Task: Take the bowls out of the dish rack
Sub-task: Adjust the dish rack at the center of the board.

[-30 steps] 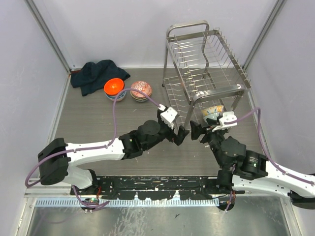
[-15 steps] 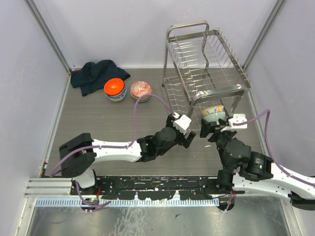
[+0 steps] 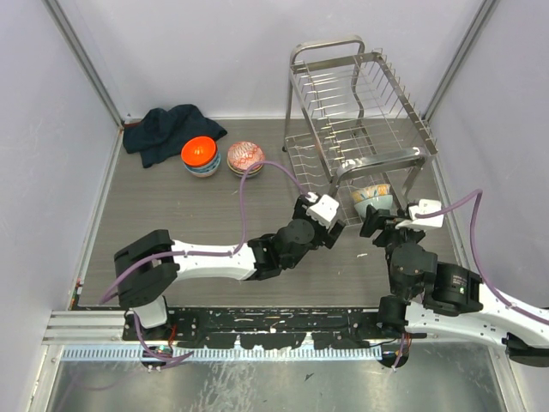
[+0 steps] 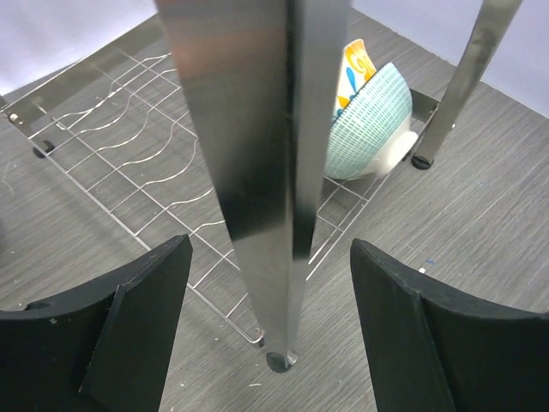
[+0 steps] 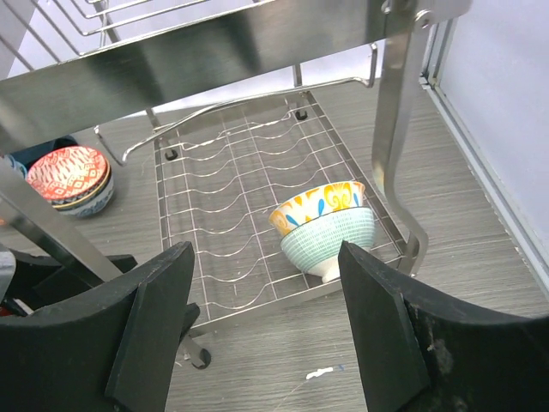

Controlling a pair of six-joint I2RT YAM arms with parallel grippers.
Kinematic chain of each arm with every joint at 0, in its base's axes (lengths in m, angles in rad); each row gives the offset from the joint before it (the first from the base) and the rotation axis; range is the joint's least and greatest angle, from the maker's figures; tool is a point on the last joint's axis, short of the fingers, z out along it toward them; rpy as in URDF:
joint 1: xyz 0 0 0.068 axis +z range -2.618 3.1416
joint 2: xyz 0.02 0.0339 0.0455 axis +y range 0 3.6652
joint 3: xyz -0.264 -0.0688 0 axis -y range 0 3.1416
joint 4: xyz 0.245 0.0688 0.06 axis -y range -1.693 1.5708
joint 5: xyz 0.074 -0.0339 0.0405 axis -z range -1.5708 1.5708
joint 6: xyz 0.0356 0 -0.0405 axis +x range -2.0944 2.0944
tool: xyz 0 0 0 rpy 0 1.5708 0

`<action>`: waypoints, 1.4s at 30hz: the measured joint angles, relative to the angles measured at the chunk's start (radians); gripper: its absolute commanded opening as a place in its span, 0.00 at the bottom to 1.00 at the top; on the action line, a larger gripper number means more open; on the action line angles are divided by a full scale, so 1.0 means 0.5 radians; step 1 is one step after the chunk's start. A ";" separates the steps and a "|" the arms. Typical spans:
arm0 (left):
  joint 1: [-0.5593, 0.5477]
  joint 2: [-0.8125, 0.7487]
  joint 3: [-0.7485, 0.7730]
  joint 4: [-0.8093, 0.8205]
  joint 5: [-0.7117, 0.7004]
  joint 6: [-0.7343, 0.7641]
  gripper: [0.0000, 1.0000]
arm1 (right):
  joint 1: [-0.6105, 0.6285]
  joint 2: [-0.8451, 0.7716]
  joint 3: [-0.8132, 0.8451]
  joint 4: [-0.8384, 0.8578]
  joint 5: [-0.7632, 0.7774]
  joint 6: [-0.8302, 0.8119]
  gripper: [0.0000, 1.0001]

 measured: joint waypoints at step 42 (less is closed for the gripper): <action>0.188 -0.546 -0.616 0.045 -0.326 -0.119 0.73 | 0.000 -0.120 0.097 -0.041 0.273 0.039 0.74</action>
